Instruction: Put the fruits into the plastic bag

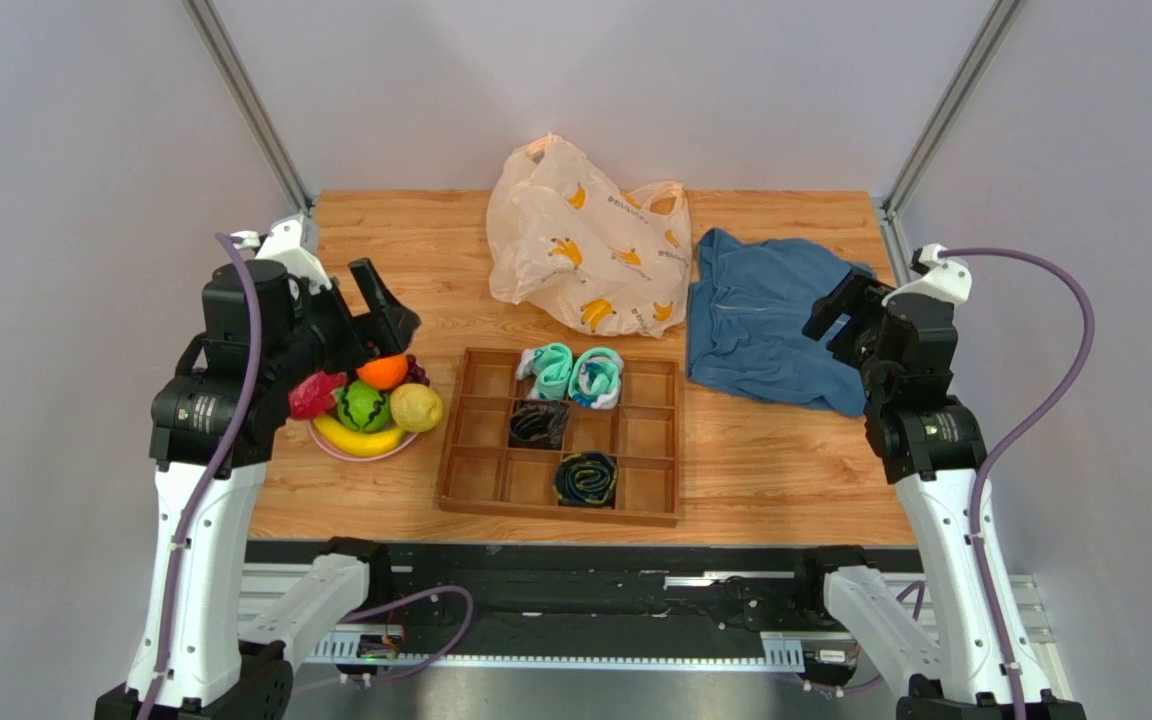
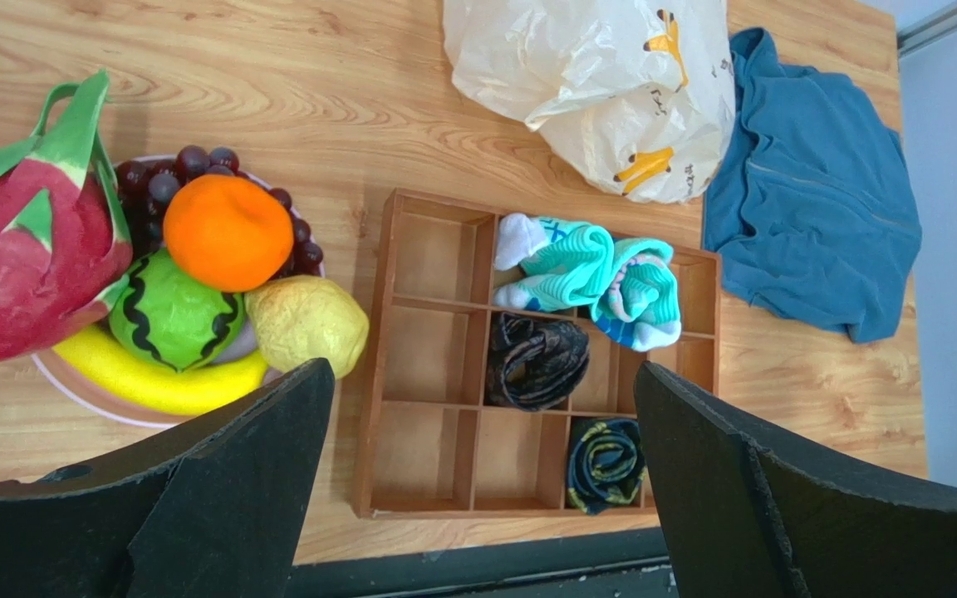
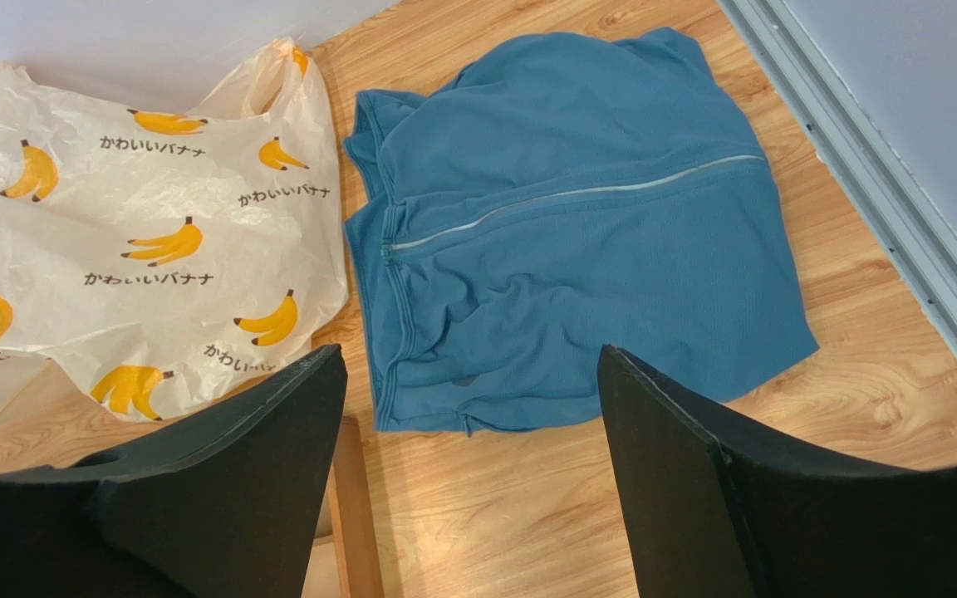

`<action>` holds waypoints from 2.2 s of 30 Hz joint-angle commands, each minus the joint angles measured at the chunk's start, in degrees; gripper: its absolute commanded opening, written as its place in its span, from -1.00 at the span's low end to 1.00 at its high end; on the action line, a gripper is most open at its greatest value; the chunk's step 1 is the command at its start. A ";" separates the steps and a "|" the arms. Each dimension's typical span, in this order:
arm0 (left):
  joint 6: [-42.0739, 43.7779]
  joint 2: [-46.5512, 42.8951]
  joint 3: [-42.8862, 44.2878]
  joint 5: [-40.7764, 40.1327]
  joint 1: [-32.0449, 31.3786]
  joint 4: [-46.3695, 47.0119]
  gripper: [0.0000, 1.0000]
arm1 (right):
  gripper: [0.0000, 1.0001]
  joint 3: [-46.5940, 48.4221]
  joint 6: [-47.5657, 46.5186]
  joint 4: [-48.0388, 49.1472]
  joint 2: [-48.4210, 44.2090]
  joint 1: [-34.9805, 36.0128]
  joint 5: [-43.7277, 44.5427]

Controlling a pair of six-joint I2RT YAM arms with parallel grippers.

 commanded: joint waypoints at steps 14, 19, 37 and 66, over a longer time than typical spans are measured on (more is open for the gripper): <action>0.36 -0.56 -3.20 8.88 0.45 6.69 0.99 | 0.43 12.05 4.45 5.05 13.32 1.69 -12.04; -7.28 2.52 -3.74 9.05 0.54 7.74 0.99 | 0.43 23.81 4.36 2.33 24.93 6.53 -14.58; -12.74 0.68 -12.52 17.84 0.63 20.57 0.98 | 0.53 71.73 -1.07 -5.40 74.94 27.80 -17.07; -13.61 20.01 -1.36 17.22 1.07 24.69 0.94 | -1.00 63.62 -18.65 2.84 71.20 34.04 -10.12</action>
